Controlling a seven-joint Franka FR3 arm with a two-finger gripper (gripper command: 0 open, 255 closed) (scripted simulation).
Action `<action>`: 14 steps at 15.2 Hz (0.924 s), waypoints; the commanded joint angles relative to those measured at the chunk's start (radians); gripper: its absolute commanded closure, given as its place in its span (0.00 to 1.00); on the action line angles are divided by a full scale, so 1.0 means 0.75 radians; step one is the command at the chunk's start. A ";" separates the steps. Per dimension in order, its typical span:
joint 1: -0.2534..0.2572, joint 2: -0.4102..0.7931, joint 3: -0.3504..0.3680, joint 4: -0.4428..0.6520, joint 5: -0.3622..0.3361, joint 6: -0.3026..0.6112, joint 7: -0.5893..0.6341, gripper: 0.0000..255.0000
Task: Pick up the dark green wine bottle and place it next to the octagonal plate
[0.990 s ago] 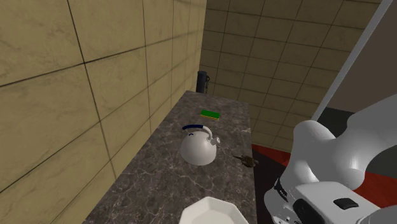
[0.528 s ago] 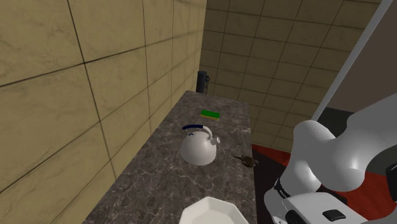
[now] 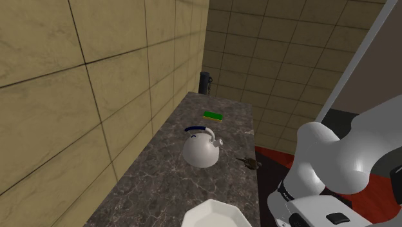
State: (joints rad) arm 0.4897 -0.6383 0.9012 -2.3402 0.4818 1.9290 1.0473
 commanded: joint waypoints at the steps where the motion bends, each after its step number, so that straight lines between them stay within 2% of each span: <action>1: 0.000 0.000 0.000 0.000 0.000 0.000 0.000 0.00; 2: -0.001 0.002 0.001 0.000 0.000 0.002 0.000 0.00; 6: 0.007 -0.027 -0.080 0.133 -0.038 -0.168 0.009 0.00; 14: 0.007 -0.027 -0.080 0.133 -0.038 -0.168 0.009 0.00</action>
